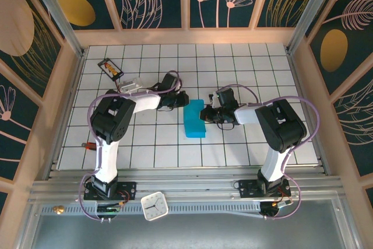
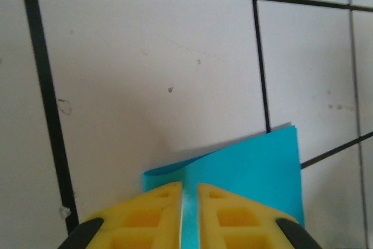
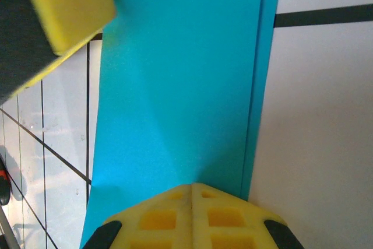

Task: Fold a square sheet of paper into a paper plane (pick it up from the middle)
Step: First fold the square sheet of paper in half at the center of the table.

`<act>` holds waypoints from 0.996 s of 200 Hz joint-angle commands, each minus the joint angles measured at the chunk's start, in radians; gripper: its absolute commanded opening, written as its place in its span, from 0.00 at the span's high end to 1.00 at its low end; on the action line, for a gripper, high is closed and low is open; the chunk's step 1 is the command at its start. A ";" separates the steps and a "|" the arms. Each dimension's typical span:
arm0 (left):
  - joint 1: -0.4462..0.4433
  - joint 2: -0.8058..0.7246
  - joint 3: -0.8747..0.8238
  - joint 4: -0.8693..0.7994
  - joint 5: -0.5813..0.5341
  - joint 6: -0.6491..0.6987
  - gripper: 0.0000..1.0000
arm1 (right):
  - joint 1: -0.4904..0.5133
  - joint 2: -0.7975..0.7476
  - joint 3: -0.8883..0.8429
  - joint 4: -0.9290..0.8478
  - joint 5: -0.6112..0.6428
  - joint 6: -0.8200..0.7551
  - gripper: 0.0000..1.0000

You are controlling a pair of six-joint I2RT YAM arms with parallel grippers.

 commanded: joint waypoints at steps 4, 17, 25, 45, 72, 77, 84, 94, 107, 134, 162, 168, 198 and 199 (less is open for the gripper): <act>0.001 -0.139 -0.122 0.054 0.068 -0.078 0.83 | -0.006 0.060 -0.044 -0.122 0.106 -0.006 1.00; -0.014 -0.192 -0.194 0.085 0.082 -0.112 0.84 | -0.007 0.059 -0.042 -0.124 0.108 -0.008 1.00; -0.028 -0.215 -0.226 0.090 0.095 -0.126 0.85 | -0.007 0.060 -0.039 -0.127 0.108 -0.009 1.00; -0.064 -0.249 -0.286 0.102 0.135 -0.153 0.88 | -0.006 0.063 -0.037 -0.127 0.108 -0.009 1.00; -0.089 -0.264 -0.336 0.098 0.164 -0.168 0.93 | -0.006 0.064 -0.034 -0.125 0.106 -0.009 1.00; -0.091 -0.262 -0.339 0.096 0.171 -0.166 0.93 | -0.006 0.063 -0.034 -0.127 0.106 -0.009 1.00; -0.094 -0.256 -0.343 0.100 0.189 -0.166 0.93 | -0.006 0.062 -0.034 -0.125 0.107 -0.009 1.00; -0.100 -0.242 -0.343 0.102 0.220 -0.163 0.93 | -0.007 0.062 -0.035 -0.127 0.108 -0.010 1.00; -0.102 -0.219 -0.343 0.094 0.238 -0.160 0.93 | -0.007 0.060 -0.037 -0.126 0.110 -0.012 1.00; -0.101 -0.209 -0.348 0.024 0.186 -0.116 0.95 | -0.007 0.062 -0.038 -0.127 0.111 -0.011 1.00; -0.102 -0.202 -0.378 0.005 0.161 -0.097 0.95 | -0.007 0.065 -0.034 -0.129 0.112 -0.014 1.00; -0.101 -0.198 -0.380 -0.001 0.156 -0.093 0.95 | -0.006 0.066 -0.034 -0.129 0.113 -0.014 1.00; -0.102 -0.242 -0.392 0.009 0.147 -0.094 0.93 | -0.008 0.066 -0.038 -0.130 0.115 -0.014 1.00; -0.101 -0.246 -0.393 0.009 0.147 -0.094 0.92 | -0.010 0.067 -0.038 -0.129 0.115 -0.014 1.00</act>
